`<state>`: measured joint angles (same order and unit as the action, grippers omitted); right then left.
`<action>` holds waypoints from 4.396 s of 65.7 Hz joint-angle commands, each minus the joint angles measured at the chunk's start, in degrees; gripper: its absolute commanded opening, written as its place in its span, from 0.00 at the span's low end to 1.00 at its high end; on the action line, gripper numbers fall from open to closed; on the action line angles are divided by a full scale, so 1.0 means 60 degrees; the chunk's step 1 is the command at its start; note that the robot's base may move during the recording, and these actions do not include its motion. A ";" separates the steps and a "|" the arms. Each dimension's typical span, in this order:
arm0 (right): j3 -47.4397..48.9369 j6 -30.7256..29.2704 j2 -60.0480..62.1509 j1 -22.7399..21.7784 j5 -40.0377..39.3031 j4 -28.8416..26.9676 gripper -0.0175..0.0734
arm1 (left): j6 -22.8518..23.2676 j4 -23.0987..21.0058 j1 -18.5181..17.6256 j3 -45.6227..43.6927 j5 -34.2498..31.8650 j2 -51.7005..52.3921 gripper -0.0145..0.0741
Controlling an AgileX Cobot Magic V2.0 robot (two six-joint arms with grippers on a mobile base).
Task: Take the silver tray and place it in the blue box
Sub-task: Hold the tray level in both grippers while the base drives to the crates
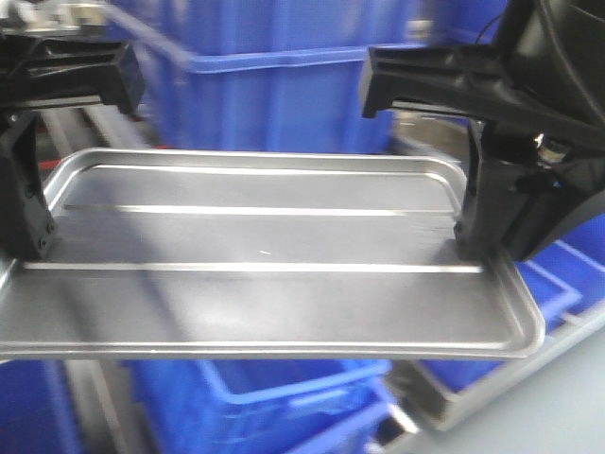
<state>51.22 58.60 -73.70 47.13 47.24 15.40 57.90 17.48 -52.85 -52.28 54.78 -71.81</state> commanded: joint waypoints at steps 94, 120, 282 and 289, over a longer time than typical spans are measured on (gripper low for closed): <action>0.0237 -0.0043 0.0221 0.0010 -0.0093 0.0413 0.26 | 0.0086 0.0277 -0.0068 -0.0254 0.0050 0.0277 0.16; 0.0237 -0.0043 0.0221 0.0010 -0.0093 0.0413 0.26 | 0.0086 0.0277 -0.0068 -0.0254 0.0050 0.0277 0.16; 0.0237 -0.0043 0.0209 0.0010 -0.0094 0.0420 0.26 | 0.0086 0.0277 -0.0049 -0.0254 0.0058 0.0261 0.16; 0.0237 -0.0043 0.0209 0.0010 -0.0094 0.0420 0.26 | 0.0086 0.0277 -0.0049 -0.0254 0.0058 0.0261 0.16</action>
<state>51.22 58.69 -73.81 47.31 47.43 15.40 58.02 17.38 -52.98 -52.28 54.91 -71.81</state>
